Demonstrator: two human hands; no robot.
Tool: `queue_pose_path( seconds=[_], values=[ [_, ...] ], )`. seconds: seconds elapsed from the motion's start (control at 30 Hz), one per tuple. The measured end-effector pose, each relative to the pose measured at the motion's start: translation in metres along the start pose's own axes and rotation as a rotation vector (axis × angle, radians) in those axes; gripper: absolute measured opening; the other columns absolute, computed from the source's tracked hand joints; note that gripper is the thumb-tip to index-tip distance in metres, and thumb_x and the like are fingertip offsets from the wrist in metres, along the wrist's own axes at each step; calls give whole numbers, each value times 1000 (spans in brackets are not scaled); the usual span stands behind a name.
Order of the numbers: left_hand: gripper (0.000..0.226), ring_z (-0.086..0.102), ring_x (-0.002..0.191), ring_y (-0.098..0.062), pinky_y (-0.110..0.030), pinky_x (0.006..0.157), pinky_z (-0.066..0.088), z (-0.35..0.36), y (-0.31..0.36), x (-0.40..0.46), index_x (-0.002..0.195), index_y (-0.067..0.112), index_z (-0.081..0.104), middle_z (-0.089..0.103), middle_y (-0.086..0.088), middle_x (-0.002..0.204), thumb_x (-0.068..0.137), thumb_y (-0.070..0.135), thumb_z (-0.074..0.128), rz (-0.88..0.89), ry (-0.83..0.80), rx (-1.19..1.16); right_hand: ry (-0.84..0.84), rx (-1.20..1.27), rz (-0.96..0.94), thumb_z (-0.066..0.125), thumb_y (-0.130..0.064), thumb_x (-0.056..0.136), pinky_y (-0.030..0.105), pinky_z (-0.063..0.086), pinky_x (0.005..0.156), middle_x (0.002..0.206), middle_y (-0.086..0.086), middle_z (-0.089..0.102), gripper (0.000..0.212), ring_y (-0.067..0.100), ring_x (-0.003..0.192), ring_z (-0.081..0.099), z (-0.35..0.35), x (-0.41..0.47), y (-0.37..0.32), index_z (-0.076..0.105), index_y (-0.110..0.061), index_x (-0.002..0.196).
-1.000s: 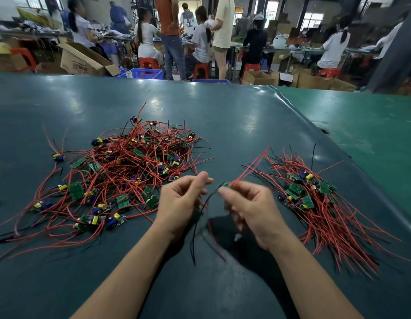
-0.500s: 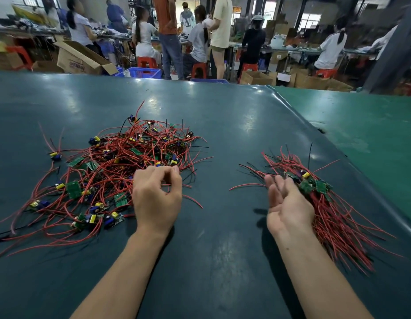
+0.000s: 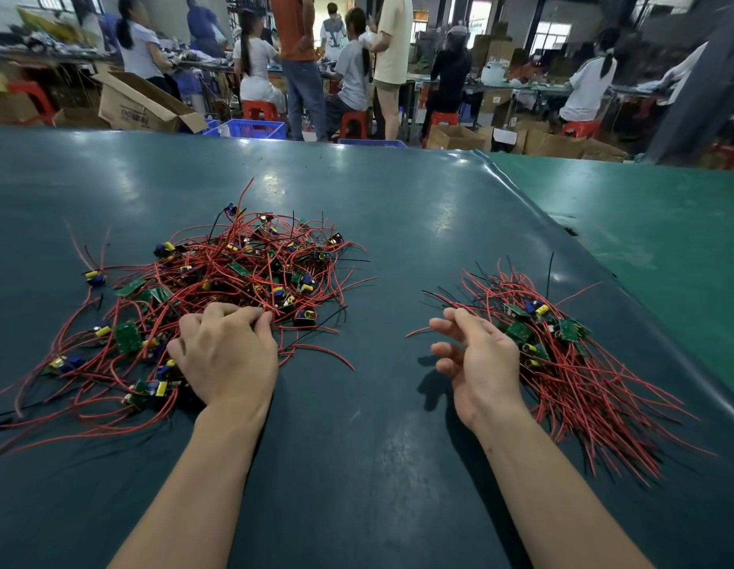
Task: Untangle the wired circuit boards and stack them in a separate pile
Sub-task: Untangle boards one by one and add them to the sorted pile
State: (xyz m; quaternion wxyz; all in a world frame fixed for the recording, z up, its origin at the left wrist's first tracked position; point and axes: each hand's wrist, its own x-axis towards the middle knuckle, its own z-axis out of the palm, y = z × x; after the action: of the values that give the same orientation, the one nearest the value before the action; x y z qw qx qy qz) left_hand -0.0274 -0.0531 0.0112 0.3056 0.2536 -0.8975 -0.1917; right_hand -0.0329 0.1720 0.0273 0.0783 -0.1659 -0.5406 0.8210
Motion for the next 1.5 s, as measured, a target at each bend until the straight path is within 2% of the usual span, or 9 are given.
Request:
queue_pose_path(
  seconds=[0.2,0.63,0.83,0.97,1.07,1.17,1.27,1.37,1.5],
  values=[
    [25,59,92,-37,-45,80,45,-2,0,-2,108,9,69,61,-16,109,87,23,72,22,28,-150,-43,-53,-14,57,-14,96,19,35,34,66,2,70,14,12,39,50,1,0,3,66,-6,89],
    [31,52,108,-33,-43,90,37,-7,-5,-3,119,21,67,71,-9,101,88,27,67,124,-171,24,-61,-54,-1,57,-9,96,18,33,35,59,1,65,13,11,39,49,1,0,2,66,-7,87],
    [33,64,80,-37,-46,76,47,-11,2,-5,117,9,67,73,-13,91,87,19,74,261,316,-263,-64,-64,9,58,-10,95,19,34,35,59,2,65,11,10,39,49,1,1,1,67,-6,88],
    [38,67,84,-32,-43,77,48,-9,4,-4,125,7,61,74,-4,101,91,22,70,286,411,-369,-101,-77,2,58,-11,95,18,33,36,58,1,64,12,10,39,48,0,1,1,67,-6,89],
    [27,67,86,-24,-38,79,52,-10,10,-9,113,2,67,71,-5,103,91,16,72,611,497,-505,-272,-118,28,62,-21,94,17,33,37,66,3,67,15,12,41,50,1,-3,1,69,-8,90],
    [28,66,100,-21,-39,87,54,-11,25,-27,114,4,65,68,-8,113,87,4,73,889,375,-696,-566,-168,113,63,-40,83,18,36,36,80,6,71,34,14,47,56,6,-11,6,71,-10,98],
    [34,65,105,-21,-32,93,52,-5,39,-47,118,4,62,67,-12,114,85,-1,70,961,205,-772,-704,-137,97,63,-34,82,18,39,36,85,4,70,22,14,51,59,10,-16,12,75,-18,93],
    [27,64,102,-14,-24,93,50,2,45,-51,111,0,68,67,-8,109,84,1,70,855,52,-838,-629,-78,12,66,-23,79,18,37,38,84,2,71,16,12,51,57,8,-14,10,76,-19,91],
    [13,70,85,-9,-29,77,58,7,40,-44,93,5,76,73,2,93,81,10,77,563,-135,-966,-497,-170,-92,68,-14,88,20,40,37,80,0,71,12,13,52,59,5,-11,10,78,-21,88]
  ],
)
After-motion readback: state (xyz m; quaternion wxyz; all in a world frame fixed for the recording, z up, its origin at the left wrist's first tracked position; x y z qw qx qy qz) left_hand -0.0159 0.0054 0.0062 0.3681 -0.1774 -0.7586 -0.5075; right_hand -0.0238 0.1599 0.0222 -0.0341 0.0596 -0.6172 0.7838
